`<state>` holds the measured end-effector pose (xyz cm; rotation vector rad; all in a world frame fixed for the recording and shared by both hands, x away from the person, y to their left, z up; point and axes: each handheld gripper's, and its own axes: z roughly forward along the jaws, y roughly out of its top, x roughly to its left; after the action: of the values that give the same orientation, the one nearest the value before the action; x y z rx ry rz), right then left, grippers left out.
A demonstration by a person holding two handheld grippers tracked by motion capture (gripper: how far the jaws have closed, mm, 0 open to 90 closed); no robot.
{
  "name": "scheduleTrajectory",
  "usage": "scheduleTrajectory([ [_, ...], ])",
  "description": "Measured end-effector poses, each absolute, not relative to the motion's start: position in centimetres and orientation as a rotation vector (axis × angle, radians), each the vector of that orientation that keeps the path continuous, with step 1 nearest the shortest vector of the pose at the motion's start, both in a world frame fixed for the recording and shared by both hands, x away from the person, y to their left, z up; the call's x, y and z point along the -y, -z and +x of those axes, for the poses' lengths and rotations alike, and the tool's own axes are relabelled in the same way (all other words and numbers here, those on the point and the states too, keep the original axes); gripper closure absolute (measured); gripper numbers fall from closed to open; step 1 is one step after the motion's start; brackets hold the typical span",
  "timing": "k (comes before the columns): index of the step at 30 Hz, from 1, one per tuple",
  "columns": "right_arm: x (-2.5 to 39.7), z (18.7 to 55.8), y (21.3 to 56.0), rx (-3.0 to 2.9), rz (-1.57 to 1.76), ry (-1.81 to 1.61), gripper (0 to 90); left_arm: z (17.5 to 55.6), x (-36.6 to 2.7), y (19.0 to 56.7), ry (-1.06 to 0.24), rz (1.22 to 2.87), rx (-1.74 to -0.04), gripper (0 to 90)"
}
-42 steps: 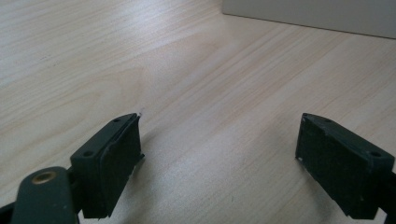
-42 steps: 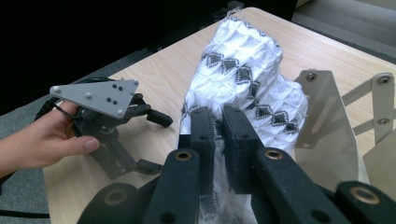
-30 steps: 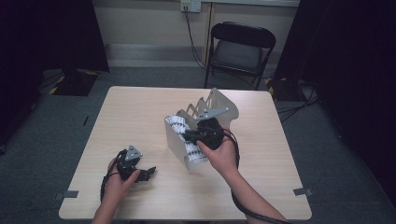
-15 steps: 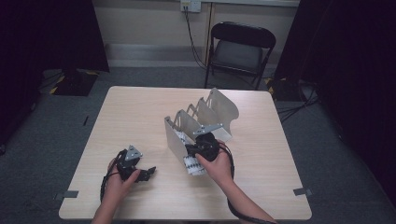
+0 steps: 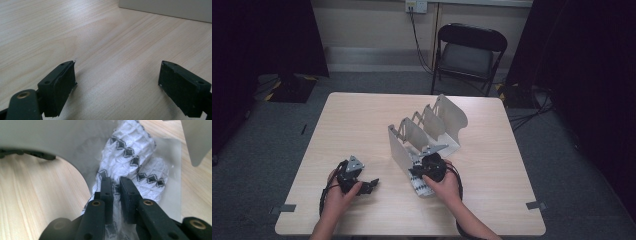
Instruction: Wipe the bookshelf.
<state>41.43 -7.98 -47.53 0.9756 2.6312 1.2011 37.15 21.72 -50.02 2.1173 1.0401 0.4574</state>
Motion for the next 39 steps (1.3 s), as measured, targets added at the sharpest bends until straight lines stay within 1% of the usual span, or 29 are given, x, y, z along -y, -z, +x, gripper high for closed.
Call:
scheduleTrajectory([
  [4,8.6,41.4,47.4,-2.614,0.971,-1.176,73.6,37.1,-21.7,50.0,-0.457,2.118,-1.04,14.0],
  [6,9.0,41.3,47.1,-2.603,0.983,-1.164,66.5,37.1,-21.7,50.0,-0.458,2.117,-1.04,14.0],
  [7,9.2,41.2,46.9,-2.586,0.993,-1.158,60.3,37.1,-21.7,50.0,-0.458,2.117,-1.04,14.0],
  [9,9.8,41.0,46.5,-2.553,1.022,-1.151,51.9,37.1,-21.7,50.0,-0.457,2.117,-1.04,14.0],
  [12,10.0,40.9,46.6,-2.544,1.024,-1.134,45.8,37.1,-21.7,50.0,-0.457,2.117,-1.04,14.0],
  [13,10.0,40.9,46.9,-2.547,1.022,-1.125,45.3,37.1,-21.7,50.0,-0.457,2.118,-1.04,13.9],
  [18,9.6,40.9,48.4,-2.567,1.014,-1.105,50.8,37.1,-21.7,50.0,-0.457,2.117,-1.04,14.0],
  [21,9.3,40.9,48.2,-2.578,0.991,-1.082,61.5,37.1,-21.7,50.0,-0.457,2.117,-1.04,13.9],
  [23,9.1,40.8,48.1,-2.591,0.976,-1.059,66.8,37.1,-21.7,50.0,-0.457,2.118,-1.04,14.0],
  [27,9.1,40.7,47.8,-2.598,0.998,-1.058,73.9,37.1,-21.7,50.0,-0.457,2.117,-1.04,13.9],
  [32,9.6,40.9,46.9,-2.59,1.029,-1.095,77.7,37.1,-21.7,50.0,-0.457,2.118,-1.04,14.0],
  [39,9.3,41.0,42.9,-2.535,0.977,-1.163,79.0,37.1,-21.7,50.0,-0.457,2.118,-1.04,14.0],
])
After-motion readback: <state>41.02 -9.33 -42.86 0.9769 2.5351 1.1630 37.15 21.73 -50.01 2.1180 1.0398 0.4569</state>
